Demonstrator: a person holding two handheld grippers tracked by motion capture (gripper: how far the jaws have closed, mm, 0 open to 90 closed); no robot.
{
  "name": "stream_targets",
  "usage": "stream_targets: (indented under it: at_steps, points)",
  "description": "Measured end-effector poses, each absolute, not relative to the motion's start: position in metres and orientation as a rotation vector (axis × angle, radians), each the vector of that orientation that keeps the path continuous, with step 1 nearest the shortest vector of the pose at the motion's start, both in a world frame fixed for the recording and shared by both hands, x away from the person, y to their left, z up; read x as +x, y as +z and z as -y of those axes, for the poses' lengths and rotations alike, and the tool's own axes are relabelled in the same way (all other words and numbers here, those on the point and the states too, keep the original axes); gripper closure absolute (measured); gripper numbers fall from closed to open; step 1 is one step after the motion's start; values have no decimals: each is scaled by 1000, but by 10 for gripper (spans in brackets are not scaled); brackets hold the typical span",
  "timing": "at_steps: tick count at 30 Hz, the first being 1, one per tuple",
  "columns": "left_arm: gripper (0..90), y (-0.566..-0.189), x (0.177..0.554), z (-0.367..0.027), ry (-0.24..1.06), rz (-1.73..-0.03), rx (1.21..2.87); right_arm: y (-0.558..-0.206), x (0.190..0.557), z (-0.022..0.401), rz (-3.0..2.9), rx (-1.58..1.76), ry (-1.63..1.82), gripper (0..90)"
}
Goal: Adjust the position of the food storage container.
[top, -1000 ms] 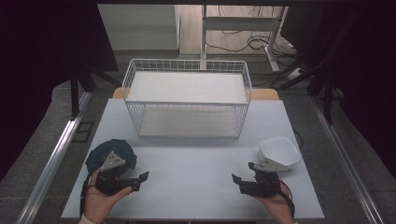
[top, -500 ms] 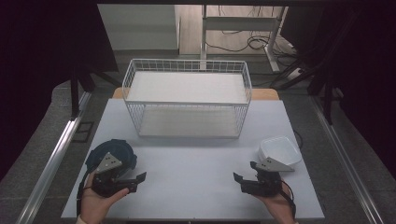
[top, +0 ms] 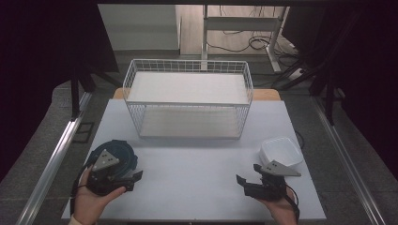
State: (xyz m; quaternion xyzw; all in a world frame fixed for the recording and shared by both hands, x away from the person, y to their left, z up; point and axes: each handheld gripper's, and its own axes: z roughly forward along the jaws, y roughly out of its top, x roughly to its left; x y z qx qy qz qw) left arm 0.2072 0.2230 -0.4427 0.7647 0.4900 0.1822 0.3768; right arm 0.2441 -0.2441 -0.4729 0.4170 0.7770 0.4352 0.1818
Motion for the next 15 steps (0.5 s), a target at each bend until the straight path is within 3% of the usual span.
stream_targets:
  at_steps: [8, 15]
  points:
    - [184, -422, 216, -258, 500, -1303, 1898, -469, 245, 251, -2164, 1199, 1226, 202]
    - [257, -420, 223, -290, 452, -1344, 1867, -470, 244, 251, -2165, 1201, 1217, 202]
